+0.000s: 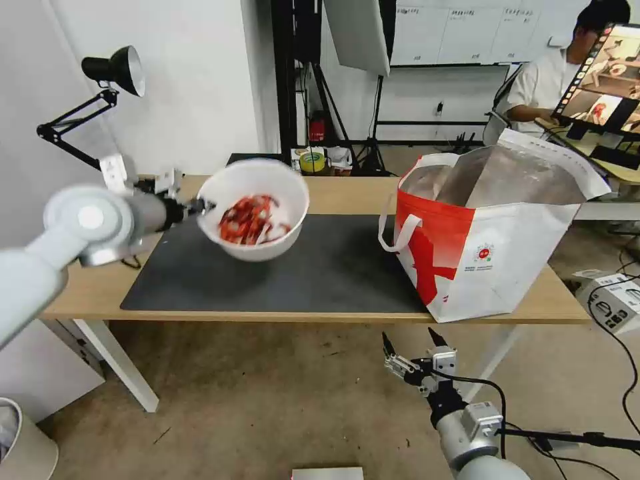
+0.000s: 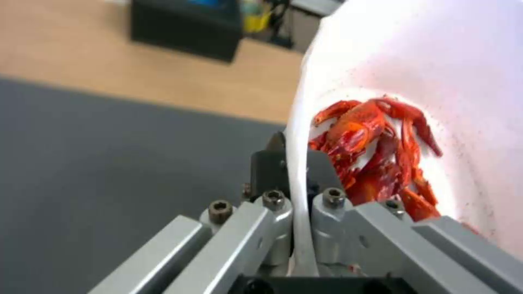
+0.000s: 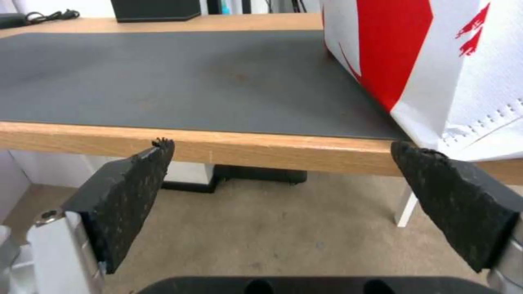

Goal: Pick up the trash from the table and place it into the takeout bag.

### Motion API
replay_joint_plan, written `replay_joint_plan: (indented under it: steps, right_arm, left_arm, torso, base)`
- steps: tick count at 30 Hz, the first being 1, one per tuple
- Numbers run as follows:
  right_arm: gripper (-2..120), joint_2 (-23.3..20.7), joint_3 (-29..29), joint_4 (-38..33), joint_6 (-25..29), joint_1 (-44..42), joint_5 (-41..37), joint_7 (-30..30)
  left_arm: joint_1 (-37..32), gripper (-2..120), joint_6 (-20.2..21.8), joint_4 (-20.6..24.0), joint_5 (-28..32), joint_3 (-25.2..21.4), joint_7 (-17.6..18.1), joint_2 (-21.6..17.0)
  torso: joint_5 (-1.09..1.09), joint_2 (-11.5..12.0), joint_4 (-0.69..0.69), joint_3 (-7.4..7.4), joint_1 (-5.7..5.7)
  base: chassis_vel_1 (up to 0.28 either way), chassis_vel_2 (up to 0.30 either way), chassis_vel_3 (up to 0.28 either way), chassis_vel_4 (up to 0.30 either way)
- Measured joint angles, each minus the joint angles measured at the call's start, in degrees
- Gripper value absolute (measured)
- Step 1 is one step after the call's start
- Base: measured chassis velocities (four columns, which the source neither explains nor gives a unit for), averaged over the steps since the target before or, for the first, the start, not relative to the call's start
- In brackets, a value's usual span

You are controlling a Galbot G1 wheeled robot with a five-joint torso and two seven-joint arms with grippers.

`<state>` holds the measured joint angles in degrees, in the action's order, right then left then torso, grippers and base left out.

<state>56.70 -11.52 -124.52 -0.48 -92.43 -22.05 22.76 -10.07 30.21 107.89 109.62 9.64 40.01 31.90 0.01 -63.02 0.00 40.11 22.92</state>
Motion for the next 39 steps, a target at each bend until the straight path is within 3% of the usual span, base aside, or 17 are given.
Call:
replay_joint_plan:
  steps: [5,8,11,16,19,21,23,26,33,39]
  right_arm:
    - [100,0.0,0.0,0.0,0.0,0.0,0.0,0.0]
    - [100,0.0,0.0,0.0,0.0,0.0,0.0,0.0]
    - [100,0.0,0.0,0.0,0.0,0.0,0.0,0.0]
    - [100,0.0,0.0,0.0,0.0,0.0,0.0,0.0]
    - [100,0.0,0.0,0.0,0.0,0.0,0.0,0.0]
    - [100,0.0,0.0,0.0,0.0,0.0,0.0,0.0]
    - [100,0.0,0.0,0.0,0.0,0.0,0.0,0.0]
    - [100,0.0,0.0,0.0,0.0,0.0,0.0,0.0]
    - [100,0.0,0.0,0.0,0.0,0.0,0.0,0.0]
    - [100,0.0,0.0,0.0,0.0,0.0,0.0,0.0]
  left_arm:
    - [8.3,0,-0.8,-0.4,2.1,4.5,2.1,4.1]
    - [13.7,0,-1.1,-2.5,2.8,7.5,2.7,7.6]
    - [19.8,0,-1.2,-7.4,3.0,11.2,4.0,13.7]
    - [23.9,0,-1.4,-11.2,3.3,13.5,5.0,19.0]
    - [27.9,0,-1.7,-15.5,3.7,15.9,5.9,25.8]
    - [28.3,0,-1.8,-15.9,3.7,16.2,5.9,26.7]
    - [29.9,0,-2.0,-17.9,4.0,17.4,6.4,31.7]
    - [30.8,0,-2.2,-19.3,4.0,18.2,6.7,35.1]
    - [32.5,0,-3.5,-21.9,2.6,21.8,6.7,40.4]
    - [32.5,0,-5.0,-23.3,-0.9,24.3,6.6,41.5]
  torso:
    - [0.01,0.0,-0.01,0.00,0.00]
    - [0.00,0.0,0.00,-0.01,0.00]
    - [-0.01,0.0,0.00,0.00,0.00]
    - [0.00,0.0,-0.01,0.00,0.00]
    - [0.00,0.0,0.01,0.00,0.00]
    - [0.00,0.0,0.00,0.00,0.01]
    - [0.02,0.0,-0.01,0.00,0.00]
    - [0.02,0.0,-0.02,0.00,0.00]
    - [0.01,0.0,-0.01,0.00,0.00]
    - [-0.01,0.0,0.00,0.00,0.00]
  base:
    - [0.000,0.000,0.000,0.000]
    - [0.000,0.000,0.000,0.000]
    - [0.000,0.000,0.000,0.000]
    - [0.000,0.000,0.000,0.000]
    - [0.000,0.000,0.000,0.000]
    - [0.000,0.000,0.000,0.000]
    - [0.000,0.000,0.000,0.000]
    - [0.000,0.000,0.000,0.000]
    - [0.000,0.000,0.000,0.000]
    - [0.000,0.000,0.000,0.000]
